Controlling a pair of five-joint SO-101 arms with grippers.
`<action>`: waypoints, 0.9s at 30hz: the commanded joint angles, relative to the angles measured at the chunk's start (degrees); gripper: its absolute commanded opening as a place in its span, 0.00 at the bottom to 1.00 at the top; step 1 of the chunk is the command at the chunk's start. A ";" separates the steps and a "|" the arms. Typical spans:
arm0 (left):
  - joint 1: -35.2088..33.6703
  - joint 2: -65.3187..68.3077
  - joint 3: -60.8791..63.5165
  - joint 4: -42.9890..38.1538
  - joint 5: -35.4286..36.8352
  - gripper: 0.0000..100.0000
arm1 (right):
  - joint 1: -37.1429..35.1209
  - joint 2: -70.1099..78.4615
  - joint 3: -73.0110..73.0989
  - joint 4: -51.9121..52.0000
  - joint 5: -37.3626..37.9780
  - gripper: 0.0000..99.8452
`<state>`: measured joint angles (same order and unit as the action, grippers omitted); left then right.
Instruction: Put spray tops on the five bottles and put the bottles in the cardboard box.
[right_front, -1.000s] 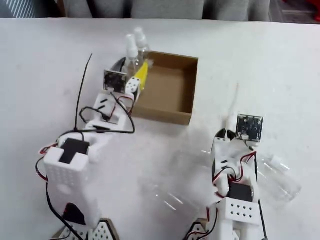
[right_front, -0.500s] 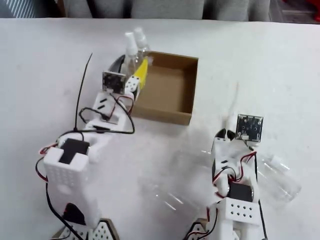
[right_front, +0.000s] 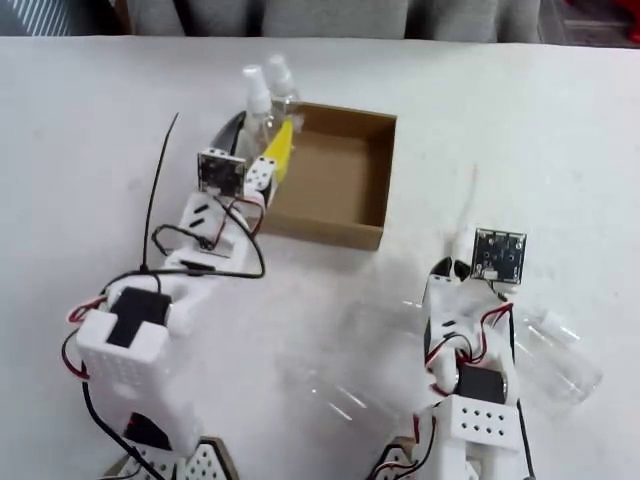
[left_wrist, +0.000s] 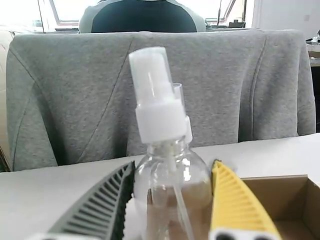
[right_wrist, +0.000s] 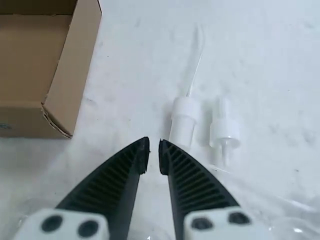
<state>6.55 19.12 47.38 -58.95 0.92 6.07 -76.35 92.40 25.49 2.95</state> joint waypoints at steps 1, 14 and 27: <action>-0.84 -4.26 -0.53 -2.11 -0.18 0.10 | 0.31 -0.57 -0.53 -1.10 -0.09 0.02; -1.27 -3.82 -2.37 -7.30 -0.62 0.10 | 0.22 -0.57 -0.53 -1.10 -0.09 0.02; -1.98 3.30 -8.18 -7.38 -0.70 0.10 | 0.22 -0.57 -0.53 -1.19 -0.09 0.02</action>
<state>5.41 21.23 43.96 -64.31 1.10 6.07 -76.35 92.40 25.49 2.95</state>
